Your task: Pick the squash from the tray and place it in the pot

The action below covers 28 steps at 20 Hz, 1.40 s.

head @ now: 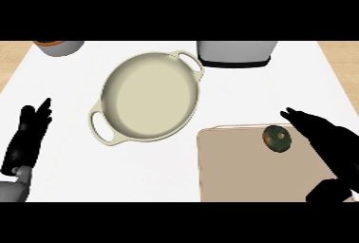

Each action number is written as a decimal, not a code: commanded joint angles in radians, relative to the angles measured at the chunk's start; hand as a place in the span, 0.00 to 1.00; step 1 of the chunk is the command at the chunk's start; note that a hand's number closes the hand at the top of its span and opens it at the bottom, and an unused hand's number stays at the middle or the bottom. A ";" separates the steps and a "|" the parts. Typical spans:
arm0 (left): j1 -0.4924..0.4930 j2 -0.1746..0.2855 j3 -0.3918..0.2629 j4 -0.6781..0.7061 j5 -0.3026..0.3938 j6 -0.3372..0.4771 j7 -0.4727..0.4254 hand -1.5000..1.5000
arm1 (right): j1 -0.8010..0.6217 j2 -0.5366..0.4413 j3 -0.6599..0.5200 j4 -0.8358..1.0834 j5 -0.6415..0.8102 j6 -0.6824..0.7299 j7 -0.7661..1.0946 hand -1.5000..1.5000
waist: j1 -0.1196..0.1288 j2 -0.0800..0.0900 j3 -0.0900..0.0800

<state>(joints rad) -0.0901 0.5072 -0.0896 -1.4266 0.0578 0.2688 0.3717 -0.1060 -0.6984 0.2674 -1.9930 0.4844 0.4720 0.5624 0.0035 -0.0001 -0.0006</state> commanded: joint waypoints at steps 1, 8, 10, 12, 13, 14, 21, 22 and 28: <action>-0.008 -0.023 0.013 -0.026 -0.031 -0.012 0.038 0.50 | -0.011 0.041 -0.035 0.128 0.049 0.009 -0.076 0.00 | -0.001 0.000 0.001; 0.007 -0.054 0.067 -0.012 -0.056 -0.055 0.010 0.50 | -0.018 0.141 0.004 0.252 0.202 -0.027 -0.143 0.00 | 0.000 0.000 0.001; 0.015 -0.041 0.089 -0.061 -0.054 -0.097 0.063 0.50 | -0.029 0.169 -0.016 0.225 0.207 0.015 -0.119 0.00 | 0.000 0.000 0.001; 0.038 -0.066 0.097 -0.049 -0.075 -0.084 0.016 0.50 | 0.015 0.159 -0.032 0.285 0.247 -0.043 -0.210 0.00 | -0.002 0.000 0.001; 0.057 -0.090 0.088 0.003 -0.093 -0.065 -0.061 0.50 | -0.058 0.171 -0.035 0.376 0.255 -0.051 -0.230 0.00 | 0.002 0.001 0.001; 0.036 -0.073 0.110 -0.059 -0.086 -0.094 0.029 0.50 | -0.001 0.211 -0.006 0.290 0.298 -0.058 -0.188 0.00 | -0.002 0.000 0.001; -0.013 -0.119 0.136 -0.015 -0.134 -0.115 0.039 0.50 | -0.047 0.287 -0.001 0.364 0.412 -0.072 -0.204 0.00 | -0.003 0.000 0.001; 0.004 -0.124 0.114 -0.104 -0.153 -0.109 0.099 0.50 | -0.073 0.266 -0.046 0.401 0.392 -0.045 -0.232 0.00 | -0.001 0.000 0.001; -0.005 -0.130 0.193 0.024 -0.124 -0.177 -0.011 0.50 | -0.068 0.303 -0.056 0.510 0.447 -0.059 -0.277 0.00 | -0.002 0.000 0.001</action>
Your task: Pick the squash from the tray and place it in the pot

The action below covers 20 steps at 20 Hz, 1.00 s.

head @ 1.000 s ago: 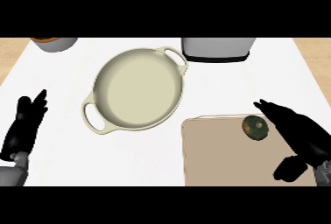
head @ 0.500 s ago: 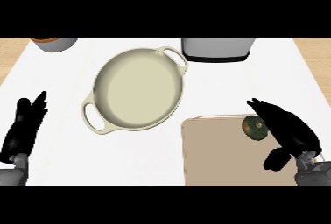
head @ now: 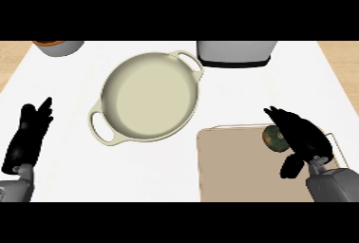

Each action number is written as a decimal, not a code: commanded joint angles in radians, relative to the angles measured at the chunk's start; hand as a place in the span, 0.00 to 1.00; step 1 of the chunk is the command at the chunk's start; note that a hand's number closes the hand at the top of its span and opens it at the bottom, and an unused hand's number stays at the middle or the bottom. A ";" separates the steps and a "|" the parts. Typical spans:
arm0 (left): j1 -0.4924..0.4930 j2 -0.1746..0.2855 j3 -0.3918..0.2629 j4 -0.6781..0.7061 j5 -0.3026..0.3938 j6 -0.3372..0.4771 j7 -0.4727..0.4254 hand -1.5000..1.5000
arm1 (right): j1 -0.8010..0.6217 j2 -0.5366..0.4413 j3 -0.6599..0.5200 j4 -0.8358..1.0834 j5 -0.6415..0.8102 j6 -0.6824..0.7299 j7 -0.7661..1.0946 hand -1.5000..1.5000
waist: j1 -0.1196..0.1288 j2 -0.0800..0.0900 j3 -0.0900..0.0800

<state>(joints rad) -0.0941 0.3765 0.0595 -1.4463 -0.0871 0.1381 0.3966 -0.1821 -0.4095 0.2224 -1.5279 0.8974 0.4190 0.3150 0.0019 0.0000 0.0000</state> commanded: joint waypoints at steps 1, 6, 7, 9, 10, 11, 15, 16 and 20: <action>0.013 -0.018 0.027 -0.004 -0.022 -0.024 -0.044 0.50 | -0.011 0.019 -0.041 0.049 0.027 0.019 -0.032 0.00 | 0.000 0.000 0.000; -0.089 -0.015 0.059 0.084 -0.033 -0.051 -0.013 0.50 | -0.080 0.073 -0.041 0.222 0.092 -0.063 -0.093 0.00 | 0.000 0.001 0.000; 0.029 -0.045 0.045 -0.030 -0.039 -0.037 -0.006 0.50 | -0.039 0.058 -0.055 0.210 0.088 -0.054 -0.111 0.00 | 0.002 0.000 0.000; -0.030 -0.059 0.048 0.010 -0.069 -0.041 -0.004 0.50 | -0.063 0.082 -0.076 0.197 0.092 -0.022 -0.103 0.00 | 0.000 0.000 0.000; -0.043 -0.064 0.040 0.021 -0.084 -0.033 0.013 0.50 | -0.066 0.075 -0.099 0.190 0.069 -0.006 -0.113 0.00 | -0.001 0.000 0.000; 0.047 -0.030 0.043 -0.132 -0.066 -0.059 0.072 0.50 | -0.064 0.105 -0.074 0.236 0.095 -0.042 -0.082 0.00 | 0.005 -0.001 0.000; -0.035 -0.074 0.064 0.031 -0.101 -0.047 -0.020 0.50 | -0.064 0.102 -0.097 0.265 0.117 -0.053 -0.146 0.00 | -0.001 0.000 0.000; 0.016 -0.103 0.057 0.034 -0.098 -0.037 -0.072 0.50 | -0.091 0.102 -0.104 0.268 0.116 -0.026 -0.131 0.00 | 0.000 0.000 0.000; -0.045 -0.028 0.139 0.056 -0.060 -0.116 -0.045 0.50 | -0.082 0.087 -0.138 0.297 0.127 -0.055 -0.179 0.00 | -0.001 0.000 0.000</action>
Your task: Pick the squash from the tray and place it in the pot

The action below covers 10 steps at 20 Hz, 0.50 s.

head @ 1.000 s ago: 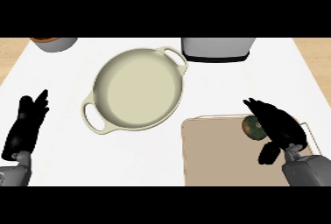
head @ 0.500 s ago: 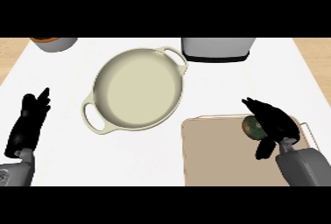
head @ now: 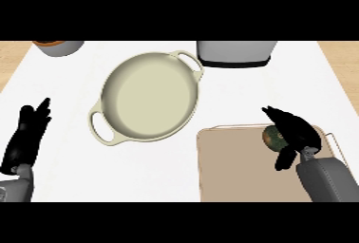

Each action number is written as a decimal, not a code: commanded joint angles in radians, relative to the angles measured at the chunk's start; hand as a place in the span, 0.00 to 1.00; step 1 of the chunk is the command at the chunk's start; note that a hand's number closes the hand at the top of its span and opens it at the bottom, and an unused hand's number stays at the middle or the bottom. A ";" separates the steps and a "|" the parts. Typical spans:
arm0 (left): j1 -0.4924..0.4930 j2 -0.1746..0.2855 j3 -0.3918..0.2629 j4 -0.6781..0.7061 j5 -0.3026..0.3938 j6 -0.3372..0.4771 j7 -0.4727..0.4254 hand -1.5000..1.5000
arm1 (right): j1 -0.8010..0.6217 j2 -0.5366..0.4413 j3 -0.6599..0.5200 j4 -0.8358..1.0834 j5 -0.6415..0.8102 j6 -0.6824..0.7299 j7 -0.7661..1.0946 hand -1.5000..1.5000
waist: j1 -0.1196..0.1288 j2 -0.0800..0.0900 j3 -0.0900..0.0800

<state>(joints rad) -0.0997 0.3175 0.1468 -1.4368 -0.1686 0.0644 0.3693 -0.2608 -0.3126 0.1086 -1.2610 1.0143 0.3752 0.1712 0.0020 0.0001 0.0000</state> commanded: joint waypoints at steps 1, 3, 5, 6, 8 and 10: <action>0.019 -0.005 0.002 -0.123 0.000 -0.020 0.104 0.50 | -0.004 0.013 -0.006 0.084 0.026 -0.043 -0.049 1.00 | 0.003 0.000 0.000; 0.008 -0.005 0.031 0.006 0.005 -0.029 -0.023 0.50 | -0.061 0.023 -0.018 0.062 0.002 0.011 -0.056 1.00 | 0.001 0.000 0.000; -0.002 -0.002 0.026 -0.002 -0.002 -0.029 -0.012 0.50 | -0.003 -0.012 0.001 0.045 0.046 -0.107 -0.132 1.00 | 0.000 0.000 0.000; 0.035 0.001 0.046 -0.003 0.021 -0.043 -0.036 0.50 | -0.023 0.011 0.019 0.054 0.068 -0.122 -0.113 1.00 | 0.002 0.000 0.000; -0.009 -0.003 0.036 0.035 -0.005 -0.035 -0.024 0.50 | -0.018 0.013 0.018 0.102 0.105 -0.202 -0.140 1.00 | 0.001 0.000 0.000; -0.023 -0.032 0.002 -0.002 -0.037 -0.006 0.029 0.50 | -0.048 0.016 0.030 0.116 0.132 -0.235 -0.151 1.00 | 0.001 0.001 0.000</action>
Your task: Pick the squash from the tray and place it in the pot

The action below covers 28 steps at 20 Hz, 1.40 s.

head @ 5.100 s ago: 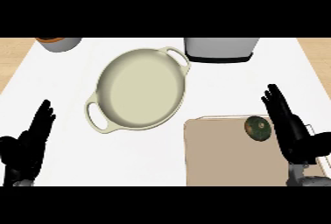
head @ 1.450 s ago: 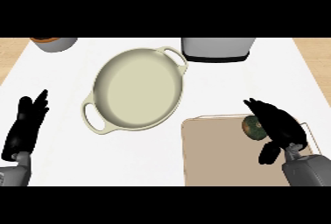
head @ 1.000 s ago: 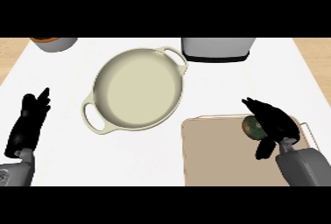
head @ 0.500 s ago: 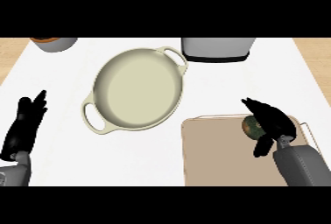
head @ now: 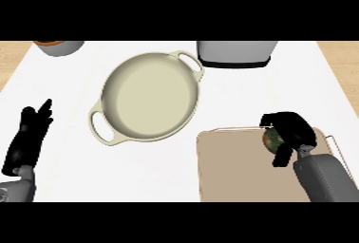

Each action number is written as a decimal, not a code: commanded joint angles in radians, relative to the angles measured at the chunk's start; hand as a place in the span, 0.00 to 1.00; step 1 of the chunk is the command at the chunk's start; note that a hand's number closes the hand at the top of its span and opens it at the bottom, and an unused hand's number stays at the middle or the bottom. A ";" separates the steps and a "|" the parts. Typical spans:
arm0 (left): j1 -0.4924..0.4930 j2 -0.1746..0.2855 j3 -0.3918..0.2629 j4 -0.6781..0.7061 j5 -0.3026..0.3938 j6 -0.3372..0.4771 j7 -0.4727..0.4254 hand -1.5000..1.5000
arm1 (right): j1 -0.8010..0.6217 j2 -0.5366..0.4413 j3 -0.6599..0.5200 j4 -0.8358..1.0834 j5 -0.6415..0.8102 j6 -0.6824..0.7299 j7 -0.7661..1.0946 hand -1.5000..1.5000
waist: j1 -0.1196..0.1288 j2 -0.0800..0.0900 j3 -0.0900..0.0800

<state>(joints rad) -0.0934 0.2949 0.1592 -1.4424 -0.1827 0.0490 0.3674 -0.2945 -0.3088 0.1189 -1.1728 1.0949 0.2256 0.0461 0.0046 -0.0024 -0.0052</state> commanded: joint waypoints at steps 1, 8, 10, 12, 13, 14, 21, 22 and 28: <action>0.007 0.003 0.006 -0.011 -0.007 -0.012 0.007 0.50 | 0.022 0.000 0.015 0.022 0.057 -0.125 -0.054 1.00 | -0.002 0.002 0.005; 0.024 0.016 0.052 0.004 0.016 -0.005 0.014 0.50 | 0.197 0.222 -0.014 -0.189 0.097 -0.103 0.404 1.00 | -0.051 -0.016 0.001; 0.037 0.009 0.043 0.005 -0.009 0.017 0.021 0.50 | 0.265 0.299 -0.033 -0.220 0.107 -0.133 0.526 1.00 | -0.084 -0.022 0.001; 0.034 0.009 0.041 -0.004 -0.011 0.019 0.026 0.50 | 0.307 0.302 0.034 -0.309 0.136 -0.154 0.628 1.00 | -0.078 -0.026 0.001; 0.034 0.004 0.039 -0.015 -0.003 0.013 0.016 0.50 | 0.327 0.303 0.072 -0.355 0.157 -0.160 0.683 1.00 | -0.072 -0.026 0.001; 0.046 0.006 0.039 0.006 -0.006 0.009 0.010 0.50 | 0.362 0.304 0.095 -0.388 0.206 -0.177 0.735 1.00 | -0.078 -0.023 0.000; 0.037 0.009 0.035 -0.017 -0.001 -0.002 0.023 0.50 | 0.407 0.308 0.430 -0.794 0.440 -0.197 1.074 1.00 | -0.048 -0.024 0.001; 0.029 -0.016 0.005 -0.034 -0.025 0.018 0.029 0.50 | 0.331 0.308 0.453 -0.819 0.496 -0.176 1.117 1.00 | -0.036 -0.022 0.001; -0.008 -0.013 0.007 0.005 -0.023 0.012 0.036 0.50 | 0.179 0.308 0.705 -0.989 0.734 -0.158 1.204 1.00 | -0.024 -0.013 0.001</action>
<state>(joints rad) -0.0749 0.2923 0.1767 -1.4534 -0.1958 0.0518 0.3902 -0.0254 -0.0078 0.6704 -2.0613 1.6993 0.0583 1.0784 -0.0255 -0.0202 -0.0048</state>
